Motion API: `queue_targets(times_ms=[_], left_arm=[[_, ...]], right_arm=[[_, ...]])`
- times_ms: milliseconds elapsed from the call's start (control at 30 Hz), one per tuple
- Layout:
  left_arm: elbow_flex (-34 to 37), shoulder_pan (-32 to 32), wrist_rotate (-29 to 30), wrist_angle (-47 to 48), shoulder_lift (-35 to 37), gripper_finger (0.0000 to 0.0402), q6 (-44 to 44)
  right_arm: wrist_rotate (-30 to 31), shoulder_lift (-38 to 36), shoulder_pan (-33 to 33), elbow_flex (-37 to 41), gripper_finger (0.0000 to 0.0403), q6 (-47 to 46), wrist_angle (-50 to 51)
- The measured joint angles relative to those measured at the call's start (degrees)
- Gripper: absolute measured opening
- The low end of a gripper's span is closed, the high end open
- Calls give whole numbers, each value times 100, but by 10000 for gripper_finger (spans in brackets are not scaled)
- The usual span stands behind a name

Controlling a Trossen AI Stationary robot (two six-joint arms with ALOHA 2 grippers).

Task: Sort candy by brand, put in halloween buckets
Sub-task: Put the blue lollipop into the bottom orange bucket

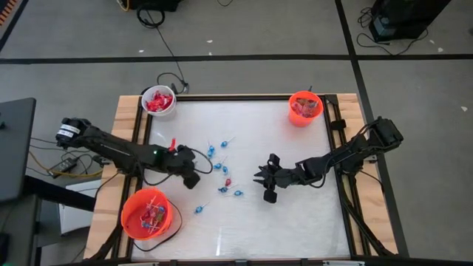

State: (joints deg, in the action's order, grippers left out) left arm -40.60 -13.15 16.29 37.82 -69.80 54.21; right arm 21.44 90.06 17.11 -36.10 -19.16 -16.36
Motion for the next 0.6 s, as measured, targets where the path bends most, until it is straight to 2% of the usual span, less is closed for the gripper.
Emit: queue_targets(times_ms=[200,300,400,467,600], left_arm=[[-1231,-268,227,536,6,11,-559],[-1789,-487,223,1202,12,11,-724],[-2336,-750,-131,1989,11,11,-682],[-2673,-935,-436,2499,15,13,-438],[-3172,-1459,-639,3252,19,14,679]], right_arm=[[-7,0,-5,0,103,-17,-90],[-5,0,-7,0,103,-13,-120],[-4,2,-37,0,103,3,-137],[-5,2,-63,0,103,-27,-168],[-5,2,-75,0,103,-30,-170]])
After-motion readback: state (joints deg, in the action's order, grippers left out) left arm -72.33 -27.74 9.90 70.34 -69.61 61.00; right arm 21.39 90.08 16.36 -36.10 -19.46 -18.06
